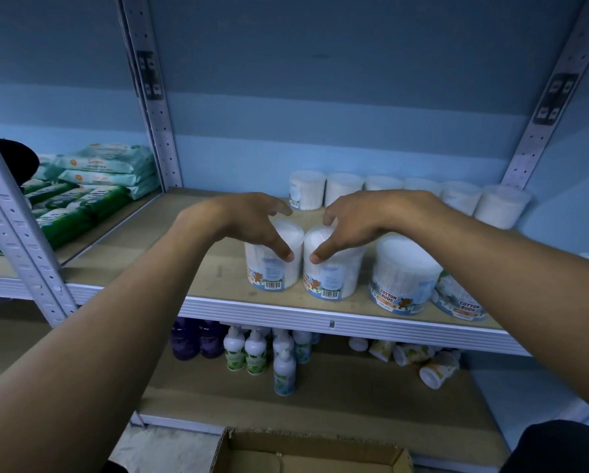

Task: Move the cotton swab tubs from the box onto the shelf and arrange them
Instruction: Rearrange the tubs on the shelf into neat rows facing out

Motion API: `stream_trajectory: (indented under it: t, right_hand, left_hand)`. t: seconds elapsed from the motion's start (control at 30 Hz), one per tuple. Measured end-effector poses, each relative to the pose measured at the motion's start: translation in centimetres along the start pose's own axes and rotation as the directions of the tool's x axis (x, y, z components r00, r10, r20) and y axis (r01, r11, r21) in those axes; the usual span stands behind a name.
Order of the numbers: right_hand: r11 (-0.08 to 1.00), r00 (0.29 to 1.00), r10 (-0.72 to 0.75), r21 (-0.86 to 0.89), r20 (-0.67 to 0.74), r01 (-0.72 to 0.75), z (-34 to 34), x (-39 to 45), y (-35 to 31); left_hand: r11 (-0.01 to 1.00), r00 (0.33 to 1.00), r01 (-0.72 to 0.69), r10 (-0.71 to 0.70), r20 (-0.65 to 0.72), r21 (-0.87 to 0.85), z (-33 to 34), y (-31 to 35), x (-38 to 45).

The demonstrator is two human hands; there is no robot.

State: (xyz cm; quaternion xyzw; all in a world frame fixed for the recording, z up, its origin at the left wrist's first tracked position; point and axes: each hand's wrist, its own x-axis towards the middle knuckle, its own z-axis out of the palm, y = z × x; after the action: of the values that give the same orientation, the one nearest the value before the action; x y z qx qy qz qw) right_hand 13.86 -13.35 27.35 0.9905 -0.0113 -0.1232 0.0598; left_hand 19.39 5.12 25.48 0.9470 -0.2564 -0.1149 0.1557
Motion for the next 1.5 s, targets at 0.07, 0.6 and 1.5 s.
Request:
stream_trajectory:
  t: [0.07,0.6,1.5]
  right_hand:
    - [1.0,1.0,-0.007,0.017,0.006,0.007,0.0,0.0,0.1]
    - [0.995,0.992,-0.102,0.022,0.076,0.101,-0.8,-0.4,1.0]
    - [0.995,0.996,-0.087,0.059,0.027,0.085,-0.4,-0.6,1.5]
  left_hand:
    - [0.999,1.0,-0.012,0.012,0.009,0.049,0.0,0.1,0.1]
    - [0.995,1.0,-0.004,0.006,-0.018,0.105,0.3,0.7,0.2]
    - [0.998,0.997,0.059,-0.058,0.057,-0.014,-0.1,1.2,0.1]
